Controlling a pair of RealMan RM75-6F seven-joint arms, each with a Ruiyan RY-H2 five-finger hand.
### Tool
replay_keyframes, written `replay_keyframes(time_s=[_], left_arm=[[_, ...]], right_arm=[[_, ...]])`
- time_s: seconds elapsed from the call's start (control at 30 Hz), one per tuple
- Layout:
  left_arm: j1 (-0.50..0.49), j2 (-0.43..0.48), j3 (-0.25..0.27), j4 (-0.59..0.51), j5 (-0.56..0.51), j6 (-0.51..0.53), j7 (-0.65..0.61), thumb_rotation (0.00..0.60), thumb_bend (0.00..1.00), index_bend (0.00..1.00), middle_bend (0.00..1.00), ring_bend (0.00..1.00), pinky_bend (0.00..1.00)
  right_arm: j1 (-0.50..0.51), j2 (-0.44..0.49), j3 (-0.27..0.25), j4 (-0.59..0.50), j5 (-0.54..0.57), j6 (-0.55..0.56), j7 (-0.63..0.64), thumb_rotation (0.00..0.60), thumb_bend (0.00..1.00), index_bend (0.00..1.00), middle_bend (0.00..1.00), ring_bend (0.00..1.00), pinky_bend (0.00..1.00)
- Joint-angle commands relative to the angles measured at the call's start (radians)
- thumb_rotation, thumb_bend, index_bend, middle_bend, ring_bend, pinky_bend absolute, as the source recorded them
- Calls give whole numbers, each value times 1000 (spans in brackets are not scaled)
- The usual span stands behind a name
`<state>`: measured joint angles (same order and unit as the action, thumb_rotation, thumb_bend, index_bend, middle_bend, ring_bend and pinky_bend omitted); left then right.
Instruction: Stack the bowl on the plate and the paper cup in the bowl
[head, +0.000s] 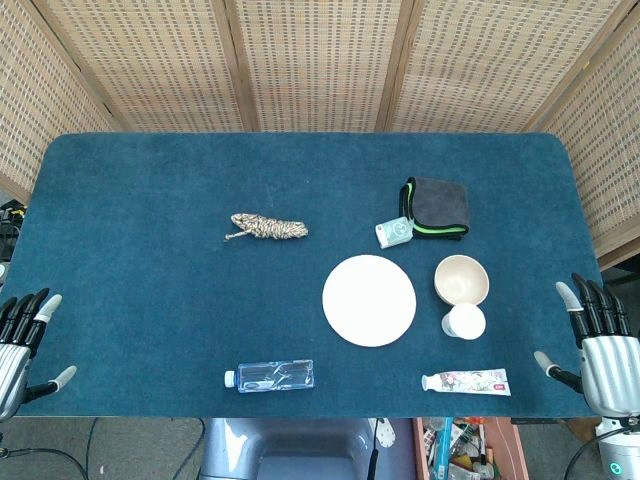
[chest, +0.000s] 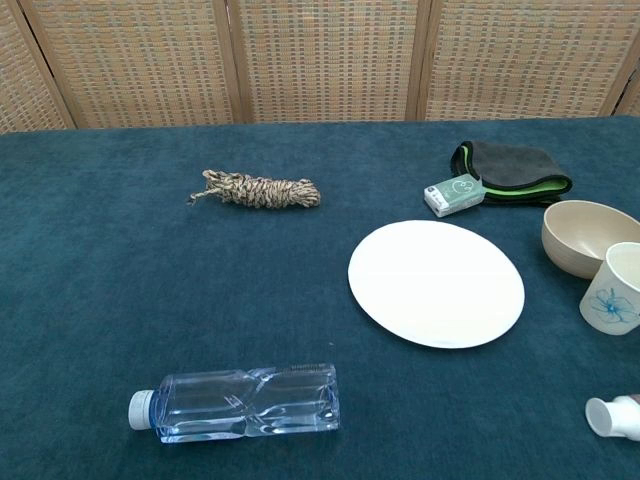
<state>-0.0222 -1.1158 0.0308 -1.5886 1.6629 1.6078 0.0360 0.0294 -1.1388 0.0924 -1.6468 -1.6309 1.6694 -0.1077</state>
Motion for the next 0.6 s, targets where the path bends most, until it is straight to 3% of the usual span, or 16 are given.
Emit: replay_keyframes(time_s=[0.03, 0.37, 0.47, 0.6], left_arm=[[0, 0, -1, 0, -1, -1, -1, 600, 0, 0, 0, 0, 0], [-6, -4, -5, -2, -7, -13, 8, 600, 0, 0, 0, 0, 0], [-8, 1, -9, -15, -8, -11, 4, 600, 0, 0, 0, 0, 0], [-9, 4, -15, -30, -15, -10, 11, 600, 0, 0, 0, 0, 0]], right_arm=[[1, -1, 0, -1, 1, -3, -4, 600, 0, 12, 0, 0, 0], [39, 4, 4, 22, 27, -84, 4, 600, 0, 12, 0, 0, 0], [113, -14, 41, 154, 25, -150, 38, 600, 0, 14, 0, 0, 0], [210, -54, 49, 400, 5, -257, 219, 600, 0, 15, 0, 0, 0]])
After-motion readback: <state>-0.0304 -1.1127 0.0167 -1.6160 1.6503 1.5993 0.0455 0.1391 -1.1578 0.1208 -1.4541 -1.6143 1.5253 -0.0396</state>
